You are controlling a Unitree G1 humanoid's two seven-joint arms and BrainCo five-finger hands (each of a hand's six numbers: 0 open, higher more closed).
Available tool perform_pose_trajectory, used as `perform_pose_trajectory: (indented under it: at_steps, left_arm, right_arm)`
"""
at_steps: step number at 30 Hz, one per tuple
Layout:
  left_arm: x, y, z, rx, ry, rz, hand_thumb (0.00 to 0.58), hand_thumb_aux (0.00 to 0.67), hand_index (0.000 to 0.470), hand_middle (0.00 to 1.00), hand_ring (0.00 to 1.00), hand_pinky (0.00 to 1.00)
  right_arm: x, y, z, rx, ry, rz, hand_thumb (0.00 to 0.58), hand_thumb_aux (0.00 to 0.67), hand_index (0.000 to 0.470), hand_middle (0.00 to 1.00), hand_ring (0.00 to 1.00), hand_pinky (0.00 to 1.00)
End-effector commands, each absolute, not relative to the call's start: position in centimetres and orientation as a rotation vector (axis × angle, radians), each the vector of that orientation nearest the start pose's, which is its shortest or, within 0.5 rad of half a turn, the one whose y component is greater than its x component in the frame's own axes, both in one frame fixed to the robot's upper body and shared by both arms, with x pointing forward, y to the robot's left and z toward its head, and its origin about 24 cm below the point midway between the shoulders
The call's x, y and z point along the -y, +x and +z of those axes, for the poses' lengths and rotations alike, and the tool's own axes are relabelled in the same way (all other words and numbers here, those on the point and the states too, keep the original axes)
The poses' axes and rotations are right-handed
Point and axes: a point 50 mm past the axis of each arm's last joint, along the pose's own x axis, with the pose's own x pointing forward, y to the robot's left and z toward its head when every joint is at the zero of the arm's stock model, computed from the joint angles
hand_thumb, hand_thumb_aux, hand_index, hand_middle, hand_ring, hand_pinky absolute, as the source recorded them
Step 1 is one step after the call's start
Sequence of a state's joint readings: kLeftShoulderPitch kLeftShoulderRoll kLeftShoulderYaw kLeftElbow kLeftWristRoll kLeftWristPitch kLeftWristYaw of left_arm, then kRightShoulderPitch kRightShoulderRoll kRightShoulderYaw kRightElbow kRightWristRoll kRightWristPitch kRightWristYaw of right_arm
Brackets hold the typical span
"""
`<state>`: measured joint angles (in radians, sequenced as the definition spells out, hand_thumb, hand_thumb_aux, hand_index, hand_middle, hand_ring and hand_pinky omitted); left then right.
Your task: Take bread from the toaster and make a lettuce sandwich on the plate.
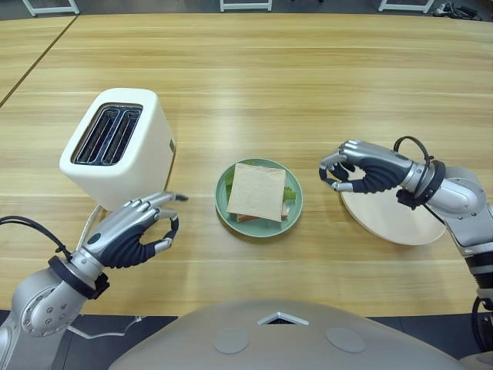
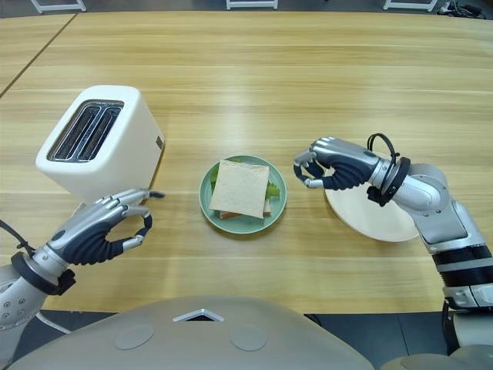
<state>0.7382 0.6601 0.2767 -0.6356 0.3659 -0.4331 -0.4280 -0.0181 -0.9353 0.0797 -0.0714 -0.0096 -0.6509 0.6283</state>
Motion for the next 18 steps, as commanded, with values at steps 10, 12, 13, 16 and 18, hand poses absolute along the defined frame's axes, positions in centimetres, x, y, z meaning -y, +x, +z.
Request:
perform_pose_trajectory:
  at_steps: [10, 12, 13, 16, 18]
  left_arm:
    - [-21.3, 12.5, 8.5, 0.054, 1.287, -0.848, 0.58, 0.67, 0.47, 1.0, 1.0, 1.0]
    - [-20.6, 13.1, 7.4, 0.053, 1.289, -0.89, 0.58, 0.67, 0.47, 1.0, 1.0, 1.0]
    - [-20.3, 13.3, 6.9, 0.052, 1.288, -0.91, 0.58, 0.67, 0.47, 1.0, 1.0, 1.0]
    - [-19.2, 13.9, 5.6, 0.042, 1.273, -0.995, 0.58, 0.67, 0.47, 1.0, 1.0, 1.0]
    - [-18.8, 14.1, 5.1, 0.034, 1.274, -1.041, 0.58, 0.67, 0.47, 1.0, 1.0, 1.0]
  right_arm:
    - [20.9, 19.8, 9.3, 0.132, -1.122, 1.237, 0.58, 0.67, 0.47, 0.99, 0.99, 0.99]
    - [20.6, 19.4, 8.4, 0.109, -1.125, 1.269, 0.58, 0.67, 0.47, 0.99, 0.99, 0.99]
    - [20.5, 19.2, 8.0, 0.099, -1.126, 1.284, 0.58, 0.67, 0.47, 0.99, 0.99, 0.99]
    - [20.0, 18.7, 6.8, 0.064, -1.125, 1.328, 0.58, 0.67, 0.47, 0.99, 0.99, 0.99]
    - [19.8, 18.5, 6.3, 0.061, -1.123, 1.334, 0.58, 0.67, 0.47, 0.99, 0.99, 0.99]
